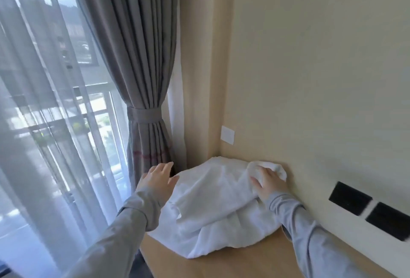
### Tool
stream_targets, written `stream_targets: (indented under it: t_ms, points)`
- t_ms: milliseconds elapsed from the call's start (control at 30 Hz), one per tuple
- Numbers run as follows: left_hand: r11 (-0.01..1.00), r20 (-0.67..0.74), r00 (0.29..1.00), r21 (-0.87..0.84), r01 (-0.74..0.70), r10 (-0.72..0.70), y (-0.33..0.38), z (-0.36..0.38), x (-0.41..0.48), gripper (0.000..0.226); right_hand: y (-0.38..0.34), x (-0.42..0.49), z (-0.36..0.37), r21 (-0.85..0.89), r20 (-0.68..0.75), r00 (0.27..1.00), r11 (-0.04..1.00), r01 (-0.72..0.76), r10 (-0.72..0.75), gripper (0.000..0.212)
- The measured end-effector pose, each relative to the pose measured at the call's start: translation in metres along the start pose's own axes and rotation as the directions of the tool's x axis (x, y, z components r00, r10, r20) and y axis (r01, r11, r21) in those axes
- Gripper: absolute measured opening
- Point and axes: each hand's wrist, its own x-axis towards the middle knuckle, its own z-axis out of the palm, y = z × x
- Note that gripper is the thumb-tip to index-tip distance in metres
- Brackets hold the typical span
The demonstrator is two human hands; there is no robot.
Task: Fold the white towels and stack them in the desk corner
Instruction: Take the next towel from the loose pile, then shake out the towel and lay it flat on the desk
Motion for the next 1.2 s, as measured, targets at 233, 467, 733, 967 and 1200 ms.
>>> stream_targets:
  t_ms: [233, 467, 733, 967, 1200]
  points:
    - [0.967, 0.211, 0.974, -0.255, -0.023, 0.078, -0.005, 0.069, 0.087, 0.052, 0.03, 0.042, 0.052, 0.212, 0.137, 0.972, 0.953, -0.216, 0.19, 0.051]
    - [0.837, 0.424, 0.904, -0.513, 0.191, 0.054, -0.016, 0.141, 0.18, 0.041, 0.048, 0.057, 0.096, 0.587, 0.185, 0.827, 0.616, -0.526, 0.531, 0.045]
    - [0.852, 0.62, 0.757, -0.495, 0.171, 0.208, 0.008, 0.231, 0.315, 0.053, 0.043, 0.098, 0.14, 0.816, 0.291, 0.534, 0.085, -0.571, 0.794, 0.048]
    - [0.883, 0.653, 0.733, -0.44, 0.164, 0.19, 0.034, 0.28, 0.361, 0.055, 0.05, 0.131, 0.146, 0.851, 0.289, 0.349, -0.072, -0.52, 0.891, 0.048]
    - [0.811, 0.72, 0.684, -0.466, 0.354, 0.115, 0.06, 0.292, 0.378, 0.078, 0.05, 0.14, 0.141, 0.772, 0.258, 0.263, -0.035, -0.635, 0.93, 0.044]
